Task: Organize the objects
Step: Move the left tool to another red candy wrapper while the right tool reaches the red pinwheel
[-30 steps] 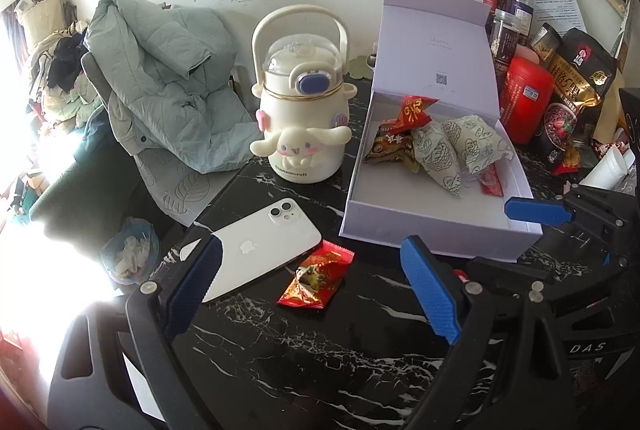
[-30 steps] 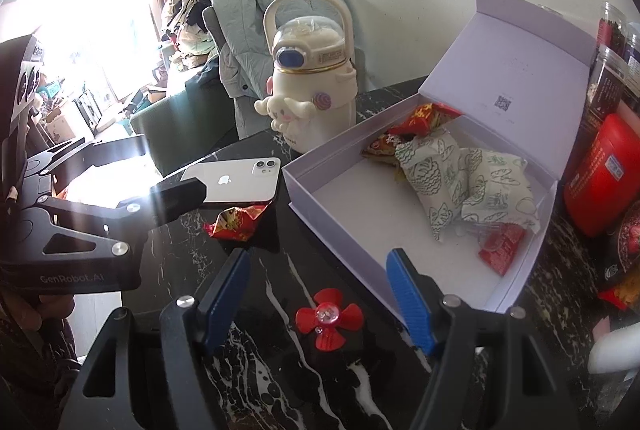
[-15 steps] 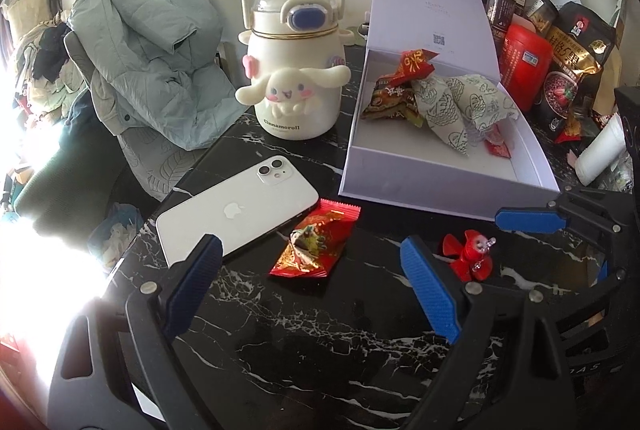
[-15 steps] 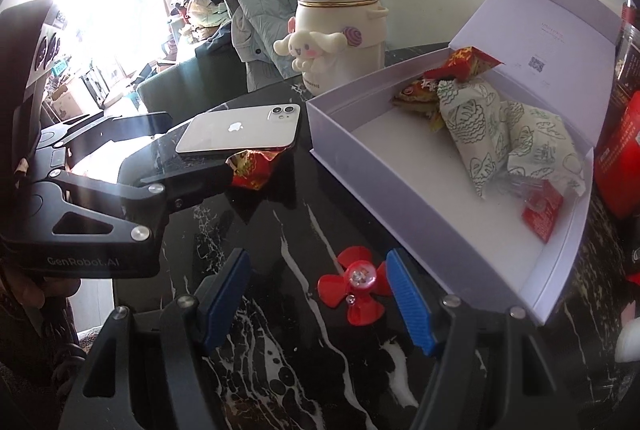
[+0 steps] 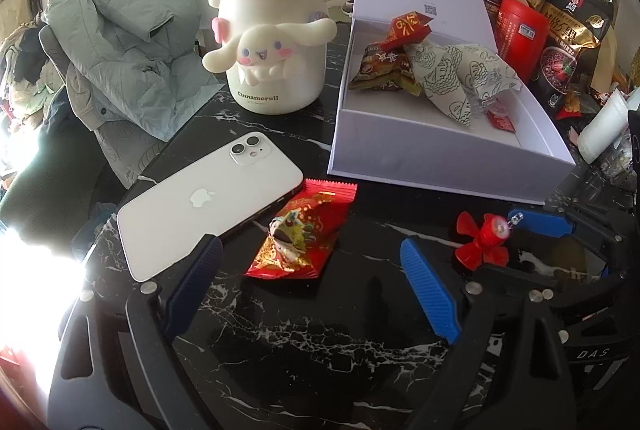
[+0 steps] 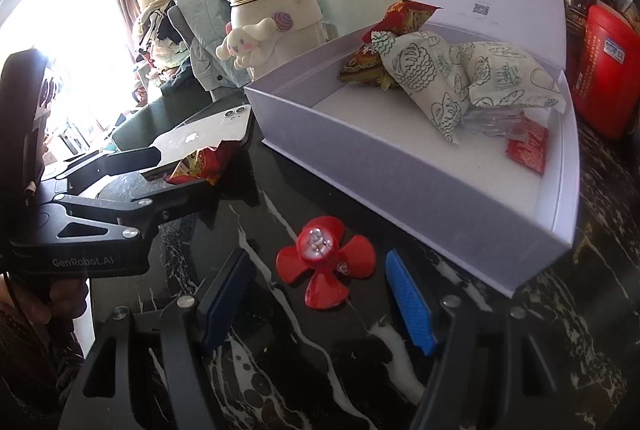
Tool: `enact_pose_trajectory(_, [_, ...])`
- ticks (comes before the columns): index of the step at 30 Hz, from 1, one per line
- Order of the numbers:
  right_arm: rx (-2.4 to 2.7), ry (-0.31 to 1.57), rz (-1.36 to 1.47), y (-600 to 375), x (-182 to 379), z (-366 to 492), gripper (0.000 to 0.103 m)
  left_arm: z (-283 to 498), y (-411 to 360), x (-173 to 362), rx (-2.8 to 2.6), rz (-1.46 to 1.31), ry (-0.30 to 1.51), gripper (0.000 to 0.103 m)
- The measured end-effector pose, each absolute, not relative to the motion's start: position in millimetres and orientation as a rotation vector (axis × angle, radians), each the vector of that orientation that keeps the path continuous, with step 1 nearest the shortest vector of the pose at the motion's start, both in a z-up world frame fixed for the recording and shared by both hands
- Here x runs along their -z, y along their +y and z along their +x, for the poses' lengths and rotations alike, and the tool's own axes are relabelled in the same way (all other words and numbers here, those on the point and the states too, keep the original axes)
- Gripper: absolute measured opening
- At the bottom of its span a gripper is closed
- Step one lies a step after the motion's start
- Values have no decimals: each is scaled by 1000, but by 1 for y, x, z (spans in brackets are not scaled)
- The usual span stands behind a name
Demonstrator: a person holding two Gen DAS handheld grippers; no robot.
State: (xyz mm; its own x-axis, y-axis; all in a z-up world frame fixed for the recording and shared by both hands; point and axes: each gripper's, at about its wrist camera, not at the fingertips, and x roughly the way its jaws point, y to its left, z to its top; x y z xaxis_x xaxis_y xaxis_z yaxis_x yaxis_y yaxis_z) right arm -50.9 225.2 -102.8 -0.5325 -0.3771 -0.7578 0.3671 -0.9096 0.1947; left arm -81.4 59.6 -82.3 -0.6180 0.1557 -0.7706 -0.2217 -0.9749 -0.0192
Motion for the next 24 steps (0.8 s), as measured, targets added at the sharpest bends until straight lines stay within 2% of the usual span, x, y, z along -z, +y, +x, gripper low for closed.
enact_pose_trajectory(13, [2415, -78, 1177, 219, 106, -53, 74, -96, 64, 107, -2585, -1289, 137, 91])
enact_pose_trajectory(19, [2451, -64, 1189, 217, 106, -52, 75, -102, 61, 112, -2597, -1313, 142, 102])
enact_pose_trajectory(24, [2452, -67, 1191, 218, 107, -53, 76, -105, 57, 112, -2605, -1313, 129, 103])
